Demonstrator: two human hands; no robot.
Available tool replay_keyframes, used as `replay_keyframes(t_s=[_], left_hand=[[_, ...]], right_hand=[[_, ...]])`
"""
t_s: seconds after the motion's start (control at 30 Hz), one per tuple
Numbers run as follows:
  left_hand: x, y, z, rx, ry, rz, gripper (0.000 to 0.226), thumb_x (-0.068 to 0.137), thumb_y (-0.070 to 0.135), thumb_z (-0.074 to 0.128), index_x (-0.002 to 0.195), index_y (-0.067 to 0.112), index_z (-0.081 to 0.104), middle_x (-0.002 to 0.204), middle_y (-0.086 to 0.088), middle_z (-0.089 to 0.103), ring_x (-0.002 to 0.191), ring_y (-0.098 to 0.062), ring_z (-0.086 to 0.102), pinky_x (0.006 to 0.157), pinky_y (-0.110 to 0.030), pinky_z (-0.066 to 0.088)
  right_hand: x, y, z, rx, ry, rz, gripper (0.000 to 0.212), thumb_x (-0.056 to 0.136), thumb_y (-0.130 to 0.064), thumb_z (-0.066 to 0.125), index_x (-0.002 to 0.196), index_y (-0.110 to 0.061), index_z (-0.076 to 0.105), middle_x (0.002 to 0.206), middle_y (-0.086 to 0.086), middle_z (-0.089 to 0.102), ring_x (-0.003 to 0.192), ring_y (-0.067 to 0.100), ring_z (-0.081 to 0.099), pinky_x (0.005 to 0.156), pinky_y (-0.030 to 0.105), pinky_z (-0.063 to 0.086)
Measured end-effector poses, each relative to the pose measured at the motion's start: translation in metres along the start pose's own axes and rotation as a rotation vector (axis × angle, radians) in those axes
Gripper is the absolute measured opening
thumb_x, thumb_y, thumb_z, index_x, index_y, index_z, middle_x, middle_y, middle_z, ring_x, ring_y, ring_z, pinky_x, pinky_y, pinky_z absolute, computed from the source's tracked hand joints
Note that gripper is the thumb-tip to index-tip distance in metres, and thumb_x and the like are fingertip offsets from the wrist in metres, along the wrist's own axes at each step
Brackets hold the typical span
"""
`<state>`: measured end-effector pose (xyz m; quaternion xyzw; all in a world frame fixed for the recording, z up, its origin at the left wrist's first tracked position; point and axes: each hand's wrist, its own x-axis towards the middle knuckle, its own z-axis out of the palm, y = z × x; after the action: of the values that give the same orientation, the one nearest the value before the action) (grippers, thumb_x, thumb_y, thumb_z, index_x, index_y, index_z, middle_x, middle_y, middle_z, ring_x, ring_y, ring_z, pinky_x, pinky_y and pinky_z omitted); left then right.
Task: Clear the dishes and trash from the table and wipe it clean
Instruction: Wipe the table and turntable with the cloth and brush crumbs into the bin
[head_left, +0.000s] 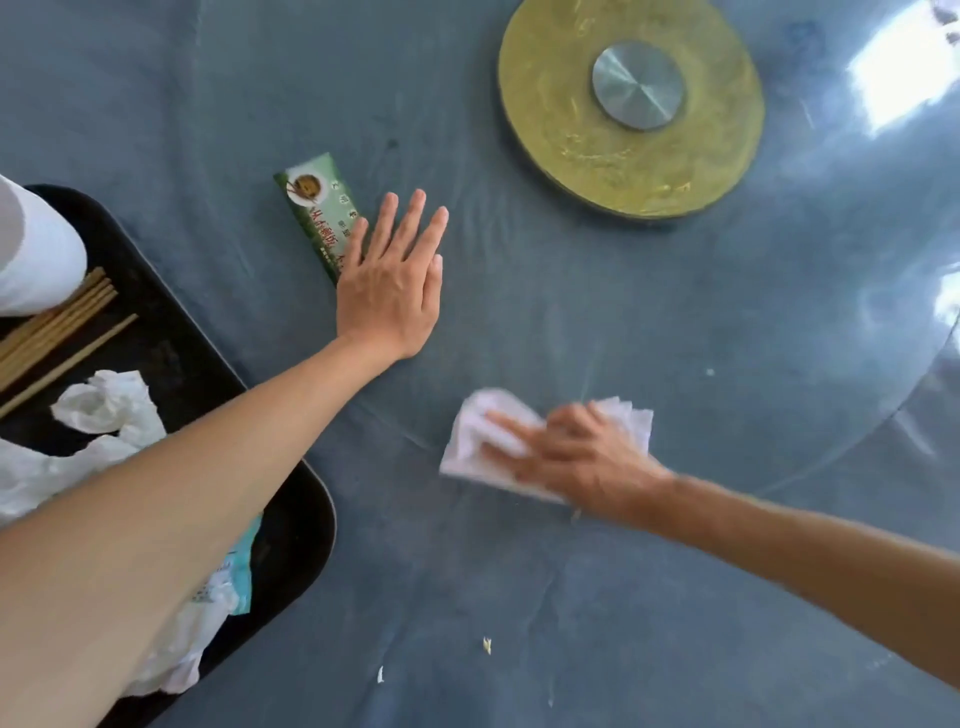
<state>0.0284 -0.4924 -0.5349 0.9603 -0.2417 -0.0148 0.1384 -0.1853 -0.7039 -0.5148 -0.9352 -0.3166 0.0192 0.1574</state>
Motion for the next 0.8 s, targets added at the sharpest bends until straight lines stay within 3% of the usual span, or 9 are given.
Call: replay_keyframes(t_s=[0.07, 0.17, 0.27, 0.4, 0.47, 0.57, 0.7, 0.8], left_hand=[[0.001, -0.002, -0.003, -0.016, -0.01, 0.012, 0.053, 0.106, 0.032, 0.026, 0.159, 0.026, 0.031, 0.168, -0.001, 0.024, 0.156, -0.025, 0.015, 0.125, -0.049, 0.012], [0.001, -0.001, -0.009, -0.028, -0.028, 0.002, 0.053, 0.106, 0.029, 0.029, 0.158, 0.021, 0.032, 0.168, -0.004, 0.024, 0.156, -0.027, 0.013, 0.124, -0.05, 0.009], [-0.008, 0.029, -0.012, -0.079, -0.042, -0.065, 0.056, 0.1, 0.021, 0.037, 0.155, 0.011, 0.035, 0.167, -0.01, 0.023, 0.156, -0.032, 0.009, 0.123, -0.053, 0.011], [-0.04, 0.079, 0.006, -0.081, -0.067, -0.074, 0.06, 0.102, 0.033, 0.03, 0.16, 0.018, 0.024, 0.17, -0.005, 0.013, 0.157, -0.025, 0.004, 0.126, -0.05, 0.007], [-0.049, 0.081, 0.012, -0.043, -0.039, -0.083, 0.06, 0.103, 0.035, 0.023, 0.162, 0.021, 0.02, 0.17, -0.004, 0.012, 0.158, -0.023, 0.005, 0.126, -0.049, 0.008], [-0.038, 0.074, 0.013, -0.023, -0.017, -0.053, 0.058, 0.104, 0.032, 0.022, 0.161, 0.02, 0.021, 0.17, -0.003, 0.014, 0.157, -0.023, 0.007, 0.126, -0.048, 0.01], [-0.035, 0.064, 0.016, -0.016, -0.006, -0.058, 0.056, 0.106, 0.027, 0.024, 0.161, 0.015, 0.021, 0.17, -0.001, 0.016, 0.157, -0.021, 0.009, 0.126, -0.046, 0.01], [-0.033, 0.058, 0.016, -0.022, -0.003, -0.05, 0.056, 0.106, 0.024, 0.024, 0.161, 0.012, 0.02, 0.169, -0.002, 0.019, 0.157, -0.022, 0.011, 0.126, -0.046, 0.01]], right_hand=[[-0.007, -0.033, 0.004, 0.003, 0.0, -0.053, 0.04, 0.105, -0.008, 0.048, 0.137, -0.032, 0.052, 0.158, -0.005, 0.045, 0.085, 0.027, 0.054, 0.073, 0.037, 0.04], [0.005, -0.019, -0.023, 0.047, 0.087, -0.037, 0.027, 0.112, -0.02, 0.038, 0.13, -0.027, 0.058, 0.148, 0.004, 0.059, 0.089, 0.031, 0.063, 0.078, 0.039, 0.047], [0.032, 0.061, -0.065, -0.143, 0.096, 0.245, 0.041, 0.113, -0.033, 0.028, 0.136, -0.024, 0.06, 0.134, 0.011, 0.066, 0.108, 0.033, 0.062, 0.091, 0.038, 0.04], [0.058, 0.162, -0.111, -0.198, 0.201, 0.625, 0.03, 0.108, -0.034, 0.043, 0.129, -0.03, 0.064, 0.153, 0.004, 0.055, 0.111, 0.046, 0.05, 0.091, 0.049, 0.041], [0.06, 0.181, -0.112, -0.162, 0.116, 0.78, 0.039, 0.111, -0.035, 0.037, 0.147, -0.034, 0.054, 0.163, -0.002, 0.042, 0.119, 0.044, 0.043, 0.097, 0.05, 0.037], [0.061, 0.173, -0.097, -0.15, 0.092, 0.923, 0.048, 0.112, -0.043, 0.025, 0.159, -0.051, 0.021, 0.169, -0.013, 0.025, 0.118, 0.037, 0.039, 0.096, 0.05, 0.036], [0.041, 0.121, -0.06, -0.18, 0.097, 0.666, 0.052, 0.107, -0.026, 0.05, 0.154, -0.044, 0.036, 0.161, -0.012, 0.043, 0.108, 0.038, 0.047, 0.089, 0.054, 0.046], [0.003, 0.034, -0.021, -0.146, 0.054, 0.387, 0.057, 0.098, -0.012, 0.061, 0.144, -0.041, 0.047, 0.16, -0.014, 0.042, 0.101, 0.033, 0.048, 0.081, 0.044, 0.045]])
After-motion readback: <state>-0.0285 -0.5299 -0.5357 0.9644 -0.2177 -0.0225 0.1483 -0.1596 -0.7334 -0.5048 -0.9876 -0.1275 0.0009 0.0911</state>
